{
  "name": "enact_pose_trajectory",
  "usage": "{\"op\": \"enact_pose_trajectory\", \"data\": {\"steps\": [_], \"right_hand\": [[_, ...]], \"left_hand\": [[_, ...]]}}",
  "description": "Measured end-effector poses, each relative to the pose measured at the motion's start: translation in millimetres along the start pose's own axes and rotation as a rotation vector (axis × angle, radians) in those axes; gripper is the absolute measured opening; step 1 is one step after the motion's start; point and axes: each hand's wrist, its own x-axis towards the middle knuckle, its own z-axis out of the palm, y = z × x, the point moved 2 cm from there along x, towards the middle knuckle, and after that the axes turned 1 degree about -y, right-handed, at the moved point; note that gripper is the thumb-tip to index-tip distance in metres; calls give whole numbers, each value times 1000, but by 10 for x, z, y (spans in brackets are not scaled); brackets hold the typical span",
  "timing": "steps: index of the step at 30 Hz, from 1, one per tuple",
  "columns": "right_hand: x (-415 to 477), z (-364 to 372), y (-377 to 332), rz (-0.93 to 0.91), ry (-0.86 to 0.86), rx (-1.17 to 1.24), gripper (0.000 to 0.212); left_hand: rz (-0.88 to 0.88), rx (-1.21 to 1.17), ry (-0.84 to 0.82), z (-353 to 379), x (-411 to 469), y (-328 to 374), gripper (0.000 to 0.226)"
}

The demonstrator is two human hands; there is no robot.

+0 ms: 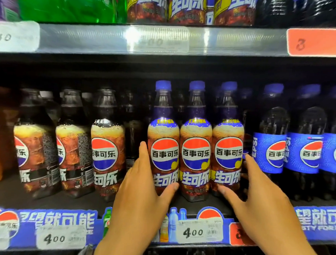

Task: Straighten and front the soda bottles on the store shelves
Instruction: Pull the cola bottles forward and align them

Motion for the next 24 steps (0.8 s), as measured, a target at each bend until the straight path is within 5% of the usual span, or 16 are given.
{"op": "enact_pose_trajectory", "data": {"steps": [3,5,8,11,16,24], "right_hand": [[-92,-82,-238,-43,163,-200,54],[-156,-62,-482,-144,223,-103,47],[-221,158,-916,-162,-8,267,42],[-264,521,-1217,-107,-232,402,64],[-165,979,-1584,-72,-246,438,84],[-27,1333,-1807,-36,-104,230,97]], "left_hand": [[59,76,120,-237,-126,-41,79],[135,116,250,-497,-167,-171,51],[102,178,385,-953,-103,-553,36],[25,225,473,-1327,25,-960,40],[-28,229,486,-1696,170,-1449,58],[-173,-77,143,-1723,349,-1900,94]]}}
